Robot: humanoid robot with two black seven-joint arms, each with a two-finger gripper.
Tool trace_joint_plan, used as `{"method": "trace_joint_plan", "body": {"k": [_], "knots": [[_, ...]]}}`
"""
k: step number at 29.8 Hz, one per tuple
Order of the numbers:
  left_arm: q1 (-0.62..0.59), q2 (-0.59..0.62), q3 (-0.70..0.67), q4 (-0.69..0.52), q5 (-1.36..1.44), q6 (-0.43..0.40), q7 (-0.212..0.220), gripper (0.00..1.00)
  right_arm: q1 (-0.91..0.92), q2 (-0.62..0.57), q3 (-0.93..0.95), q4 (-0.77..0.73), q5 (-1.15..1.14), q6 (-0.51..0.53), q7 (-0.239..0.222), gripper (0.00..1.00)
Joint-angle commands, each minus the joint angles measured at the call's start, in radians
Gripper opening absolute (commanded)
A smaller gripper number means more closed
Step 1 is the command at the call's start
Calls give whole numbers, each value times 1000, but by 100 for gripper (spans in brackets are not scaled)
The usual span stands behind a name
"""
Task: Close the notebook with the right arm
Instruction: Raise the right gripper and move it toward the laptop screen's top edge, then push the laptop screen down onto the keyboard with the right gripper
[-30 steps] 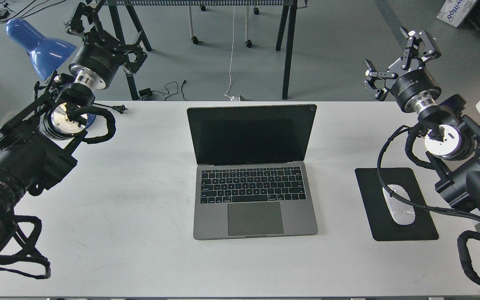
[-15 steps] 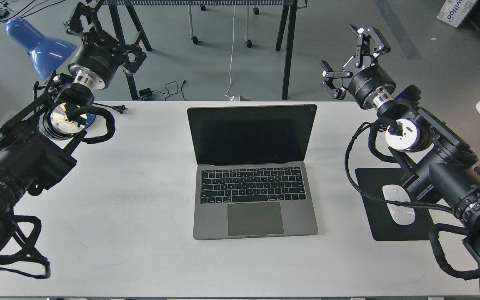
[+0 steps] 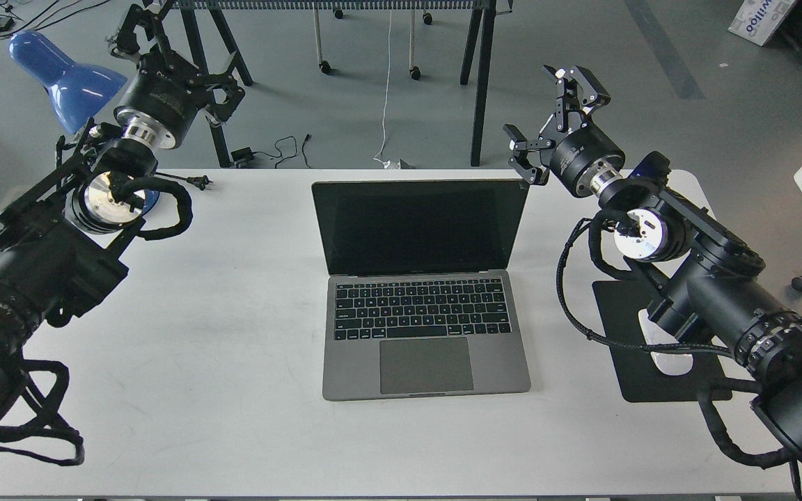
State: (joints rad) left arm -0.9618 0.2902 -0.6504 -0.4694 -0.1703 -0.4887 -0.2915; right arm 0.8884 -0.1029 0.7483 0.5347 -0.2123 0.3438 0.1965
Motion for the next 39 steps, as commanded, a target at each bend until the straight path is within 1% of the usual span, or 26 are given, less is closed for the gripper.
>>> {"method": "trace_joint_plan", "body": {"k": [1, 5, 10, 15, 19, 25, 32, 39], "knots": [[0, 0, 0, 0, 0, 0, 0, 100, -8, -12, -35, 45, 2, 3, -3, 100], [2, 0, 0, 0, 0, 0, 0, 100, -31, -61, -41, 103, 2, 1, -8, 100], [2, 0, 0, 0, 0, 0, 0, 100, -91, -87, -44, 186, 1, 1, -11, 100], [2, 1, 0, 0, 0, 0, 0, 100, -127, -144, -99, 261, 1, -3, -11, 100], [2, 0, 0, 0, 0, 0, 0, 100, -169, -155, -103, 321, 1, -3, -11, 100], [2, 0, 0, 0, 0, 0, 2, 100, -212, -190, -109, 386, 1, -8, -12, 100], [2, 0, 0, 0, 0, 0, 2, 100, -262, -254, -181, 475, 1, -6, -11, 100], [2, 0, 0, 0, 0, 0, 2, 100, -324, -271, -187, 528, -4, -5, -11, 100]]}}
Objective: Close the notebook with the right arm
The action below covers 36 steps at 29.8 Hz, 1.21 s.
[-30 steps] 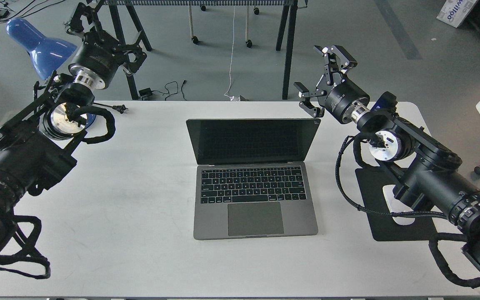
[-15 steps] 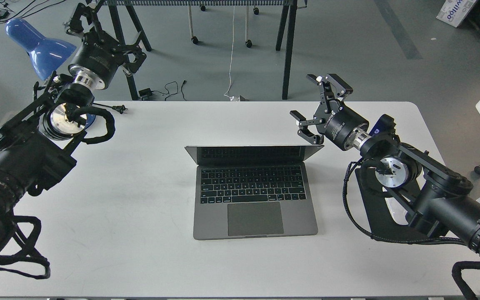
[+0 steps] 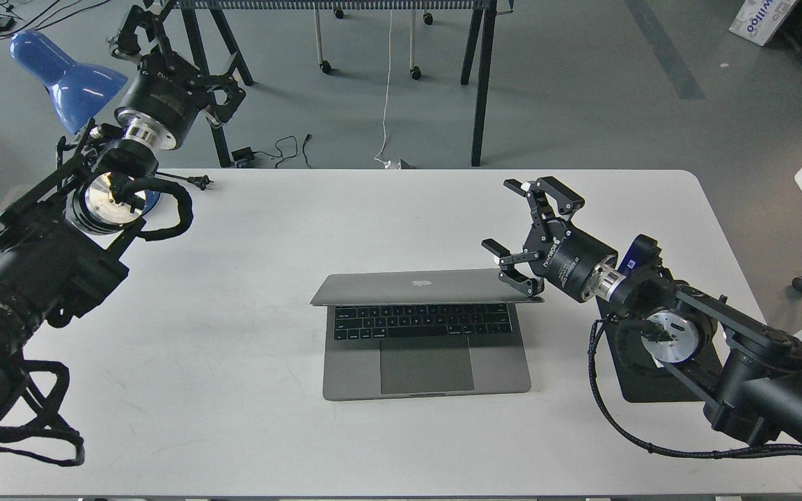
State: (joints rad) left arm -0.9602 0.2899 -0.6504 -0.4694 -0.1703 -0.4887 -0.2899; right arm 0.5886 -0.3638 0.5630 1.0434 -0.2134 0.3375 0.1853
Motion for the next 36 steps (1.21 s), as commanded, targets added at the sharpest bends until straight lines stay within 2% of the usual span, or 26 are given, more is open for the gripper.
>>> {"method": "trace_joint_plan", "body": {"k": [1, 14, 36], "knots": [[0, 0, 0, 0, 0, 0, 0, 100, -30, -14, -3, 24, -4, 2, 0, 100], [0, 0, 0, 0, 0, 0, 0, 100, -79, -9, -40, 27, -58, -5, 5, 100], [0, 0, 0, 0, 0, 0, 0, 100, -107, -1, -152, -9, -116, -121, 2, 100]]}}
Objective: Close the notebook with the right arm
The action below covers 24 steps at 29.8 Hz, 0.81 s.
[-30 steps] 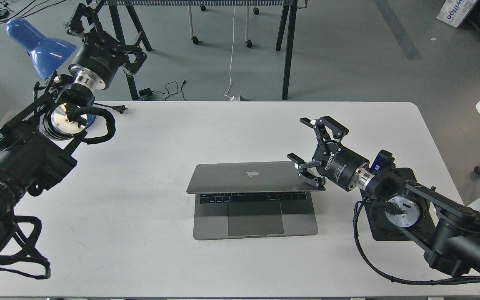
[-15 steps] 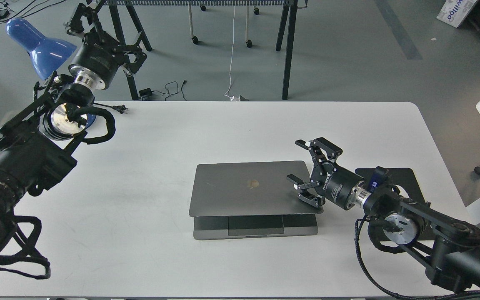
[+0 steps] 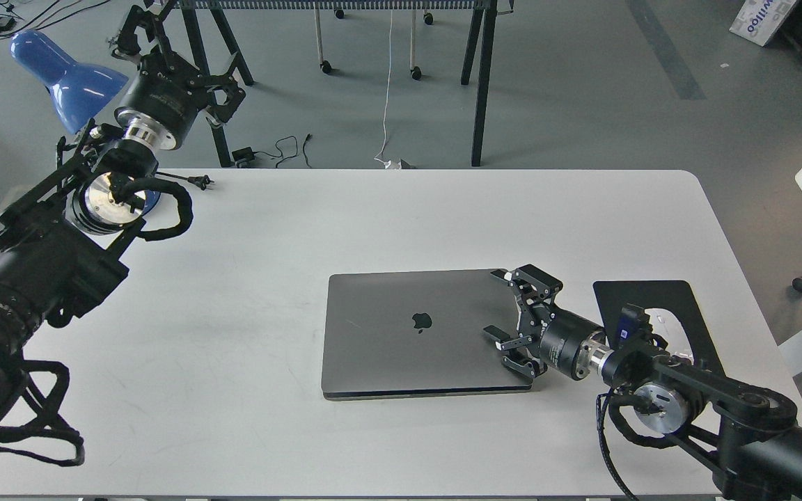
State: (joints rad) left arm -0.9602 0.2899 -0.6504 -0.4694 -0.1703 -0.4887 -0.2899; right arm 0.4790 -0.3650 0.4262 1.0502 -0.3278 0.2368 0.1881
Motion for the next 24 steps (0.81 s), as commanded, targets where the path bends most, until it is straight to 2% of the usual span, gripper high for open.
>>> {"method": "trace_joint_plan", "body": {"k": [1, 12, 18, 24], "knots": [[0, 0, 0, 0, 0, 0, 0, 100, 3, 1, -21, -19, -2, -25, -1, 100], [0, -1, 0, 0, 0, 0, 0, 100, 7, 1, -26, -24, -2, -30, 1, 100], [0, -1, 0, 0, 0, 0, 0, 100, 33, -9, -6, 27, 0, -30, 7, 100], [0, -1, 0, 0, 0, 0, 0, 100, 59, -26, 135, 66, 3, -13, 13, 100]]}}
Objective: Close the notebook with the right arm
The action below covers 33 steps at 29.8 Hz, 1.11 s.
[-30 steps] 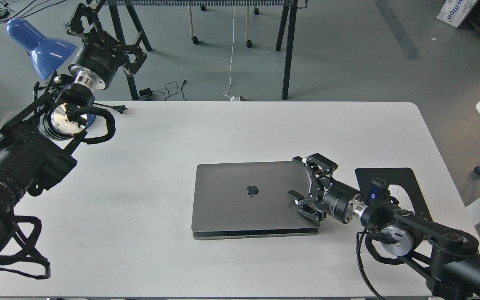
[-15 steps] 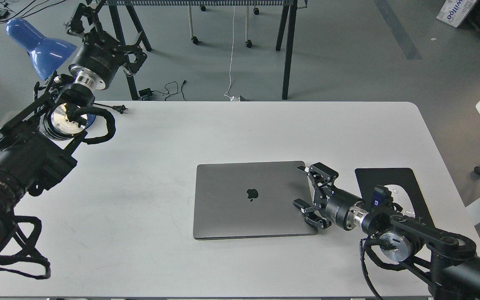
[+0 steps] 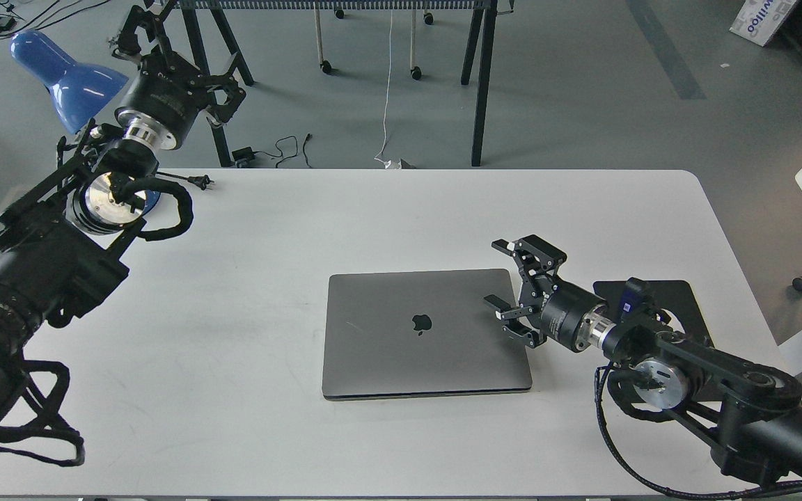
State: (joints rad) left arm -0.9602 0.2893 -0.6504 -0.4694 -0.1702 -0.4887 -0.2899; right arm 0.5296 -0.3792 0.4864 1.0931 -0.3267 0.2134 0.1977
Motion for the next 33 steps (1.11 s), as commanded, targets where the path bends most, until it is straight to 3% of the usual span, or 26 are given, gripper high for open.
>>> {"method": "trace_joint_plan", "body": {"k": [1, 6, 8, 11, 14, 18, 26, 33], "knots": [[0, 1, 0, 0, 0, 0, 0, 100, 23, -20, 104, 28, 2, 26, 5, 100], [0, -1, 0, 0, 0, 0, 0, 100, 92, -20, 223, -28, 2, 41, 6, 100], [0, -1, 0, 0, 0, 0, 0, 100, 110, -15, 286, -80, 3, 41, -9, 100], [0, -1, 0, 0, 0, 0, 0, 100, 179, -10, 356, -160, 8, 35, -72, 100], [0, -1, 0, 0, 0, 0, 0, 100, 236, 15, 429, -260, 34, 37, -70, 100], [0, -1, 0, 0, 0, 0, 0, 100, 236, 80, 563, -274, 148, 37, -77, 100], [0, -1, 0, 0, 0, 0, 0, 100, 283, 86, 571, -387, 264, 49, -118, 100], [-2, 1, 0, 0, 0, 0, 0, 100, 285, 92, 569, -421, 264, 49, -93, 100]]}}
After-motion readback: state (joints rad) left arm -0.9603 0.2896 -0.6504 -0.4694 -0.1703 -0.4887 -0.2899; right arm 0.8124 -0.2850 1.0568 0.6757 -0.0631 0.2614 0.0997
